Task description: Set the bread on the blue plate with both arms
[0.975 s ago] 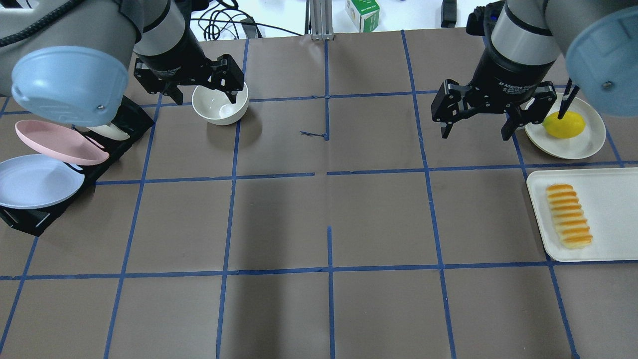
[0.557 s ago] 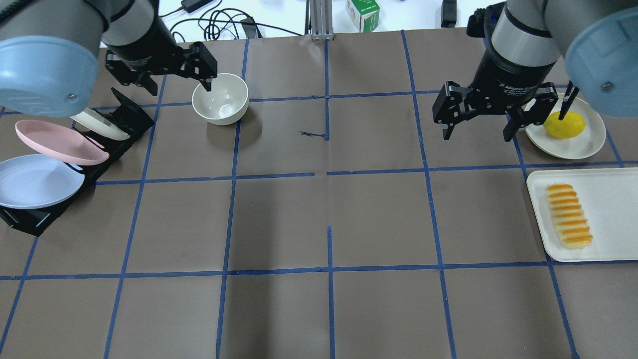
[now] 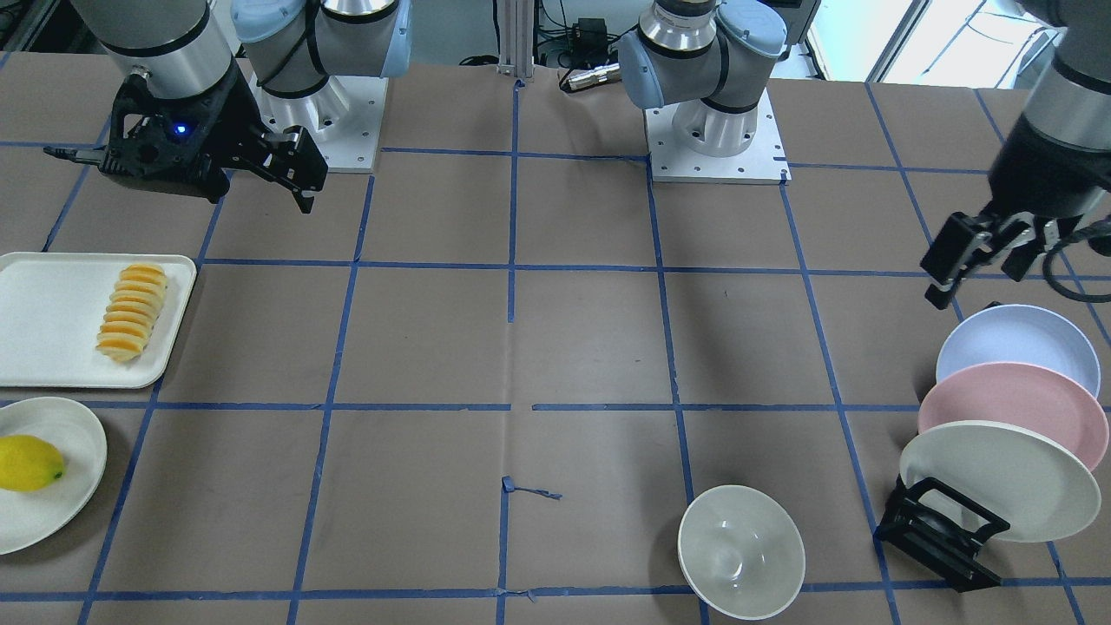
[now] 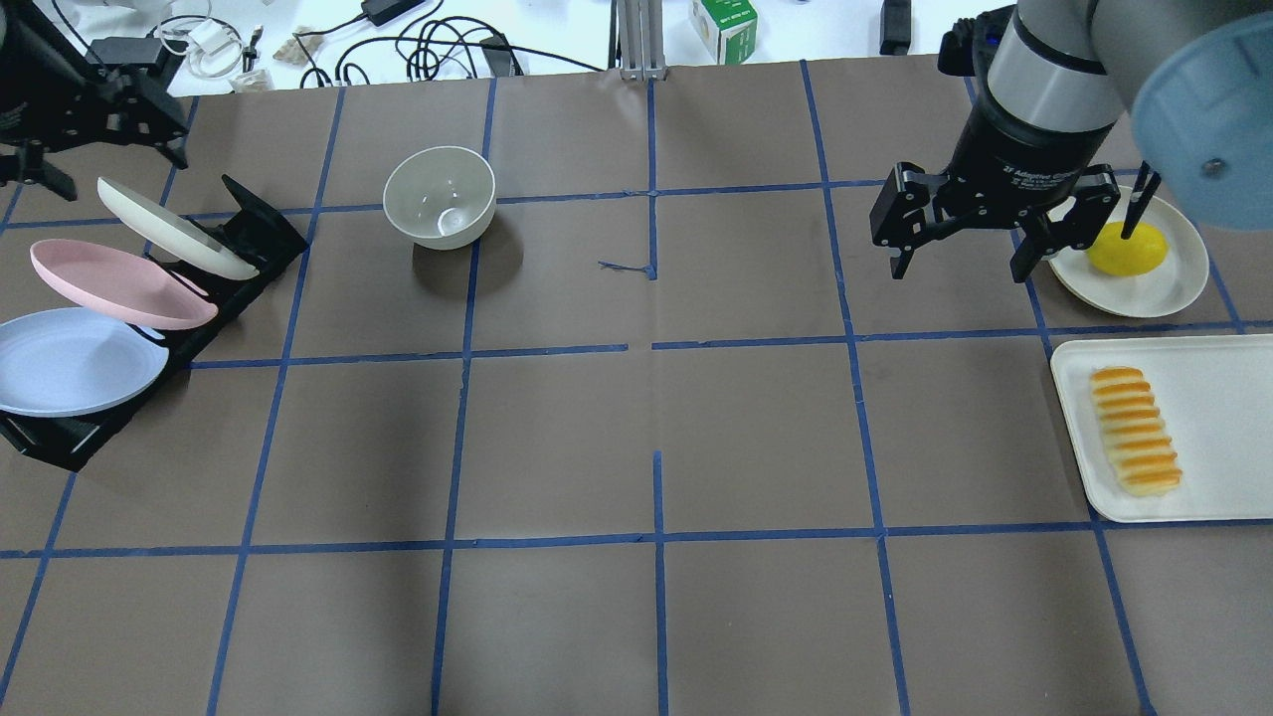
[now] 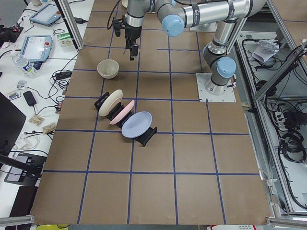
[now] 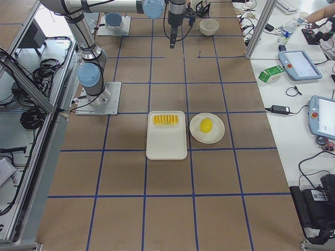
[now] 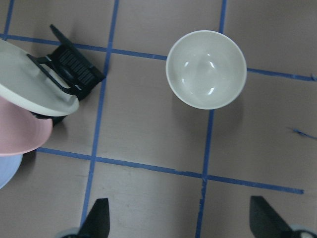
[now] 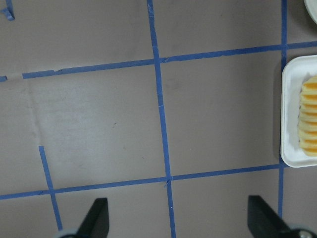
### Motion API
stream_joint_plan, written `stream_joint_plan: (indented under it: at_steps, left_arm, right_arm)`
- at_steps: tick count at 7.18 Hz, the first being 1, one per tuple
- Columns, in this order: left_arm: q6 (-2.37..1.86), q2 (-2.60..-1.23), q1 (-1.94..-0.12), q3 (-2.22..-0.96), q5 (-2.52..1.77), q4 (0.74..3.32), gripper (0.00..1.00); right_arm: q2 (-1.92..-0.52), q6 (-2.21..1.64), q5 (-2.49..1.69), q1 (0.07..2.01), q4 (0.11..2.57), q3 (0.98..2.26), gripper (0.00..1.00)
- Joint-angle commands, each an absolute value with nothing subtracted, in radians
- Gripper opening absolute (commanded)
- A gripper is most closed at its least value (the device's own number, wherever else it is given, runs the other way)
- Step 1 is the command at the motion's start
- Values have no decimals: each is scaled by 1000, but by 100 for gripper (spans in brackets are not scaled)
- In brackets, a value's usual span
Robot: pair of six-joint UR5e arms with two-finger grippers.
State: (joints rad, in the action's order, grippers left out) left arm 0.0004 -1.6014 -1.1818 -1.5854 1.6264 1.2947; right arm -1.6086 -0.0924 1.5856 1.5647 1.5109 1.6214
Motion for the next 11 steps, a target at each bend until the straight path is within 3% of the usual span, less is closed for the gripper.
stream_joint_plan:
  at_steps: [1, 3, 5, 8, 10, 11]
  left_arm:
    - [-17, -1640, -951, -1611, 1690, 1258, 100]
    - [-2, -1712, -780, -1656, 1687, 1258, 100]
    - [5, -1840, -765, -1663, 1709, 1131, 100]
    - [-14, -1950, -764, -1651, 1806, 1097, 100]
    - [-15, -1957, -764, -1649, 1796, 1097, 65]
    - [-14, -1956, -764, -1646, 1795, 1103, 19]
  right_arm:
    - [-1606, -84, 1586, 1554, 1516, 1623, 100]
    - [-1605, -36, 1586, 1511, 1525, 1623, 100]
    - [-1598, 177, 1612, 1357, 1532, 1637, 100]
    - [-1543, 469, 1603, 1130, 1742, 1779, 100]
    - [-1473, 590, 1595, 1037, 1868, 1841, 100]
    - [-1421, 600, 1595, 1016, 1905, 1841, 100]
